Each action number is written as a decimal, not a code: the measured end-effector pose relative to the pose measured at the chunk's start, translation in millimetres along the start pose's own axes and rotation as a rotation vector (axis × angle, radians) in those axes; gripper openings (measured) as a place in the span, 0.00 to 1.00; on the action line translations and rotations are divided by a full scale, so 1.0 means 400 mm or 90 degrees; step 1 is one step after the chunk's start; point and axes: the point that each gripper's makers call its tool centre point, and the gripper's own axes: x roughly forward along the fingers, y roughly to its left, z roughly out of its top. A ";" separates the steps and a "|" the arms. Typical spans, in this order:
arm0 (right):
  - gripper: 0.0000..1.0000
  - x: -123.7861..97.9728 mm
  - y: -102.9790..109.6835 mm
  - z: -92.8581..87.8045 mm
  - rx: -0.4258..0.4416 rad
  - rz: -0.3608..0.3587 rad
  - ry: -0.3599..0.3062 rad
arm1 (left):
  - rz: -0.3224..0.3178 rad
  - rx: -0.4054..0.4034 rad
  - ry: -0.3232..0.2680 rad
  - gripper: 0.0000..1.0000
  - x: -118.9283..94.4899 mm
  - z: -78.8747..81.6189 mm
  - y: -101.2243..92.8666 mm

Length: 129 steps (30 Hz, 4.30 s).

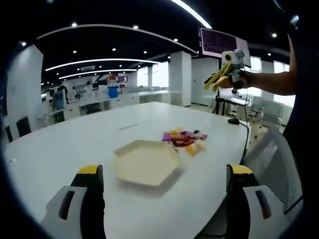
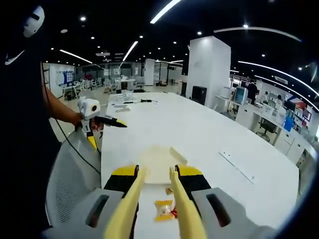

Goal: Place the target food into the container with the food tongs after gripping and lifting it, then release it inside without dropping or visibly crushing the food.

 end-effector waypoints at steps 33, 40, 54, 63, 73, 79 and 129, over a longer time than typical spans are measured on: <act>0.26 0.073 -0.021 -0.155 0.011 -0.007 0.070 | -0.046 -0.027 0.018 0.99 0.013 -0.039 -0.026; 0.26 0.099 -0.029 -0.199 0.021 -0.010 0.089 | -0.044 -0.028 0.017 0.99 0.013 -0.038 -0.025; 0.27 0.139 -0.035 -0.283 0.028 -0.003 0.137 | -0.043 -0.032 0.023 0.99 0.014 -0.044 -0.024; 0.27 0.158 -0.038 -0.330 0.032 -0.001 0.162 | -0.046 -0.030 0.029 0.99 0.017 -0.048 -0.027; 0.27 0.183 -0.043 -0.374 0.032 0.005 0.184 | -0.048 -0.030 0.035 0.99 0.018 -0.053 -0.029; 0.27 0.201 -0.050 -0.412 0.039 0.007 0.202 | -0.045 -0.032 0.035 0.99 0.017 -0.055 -0.026; 0.18 0.235 -0.065 -0.428 0.102 0.014 0.266 | -0.033 -0.040 0.035 0.96 0.016 -0.053 -0.014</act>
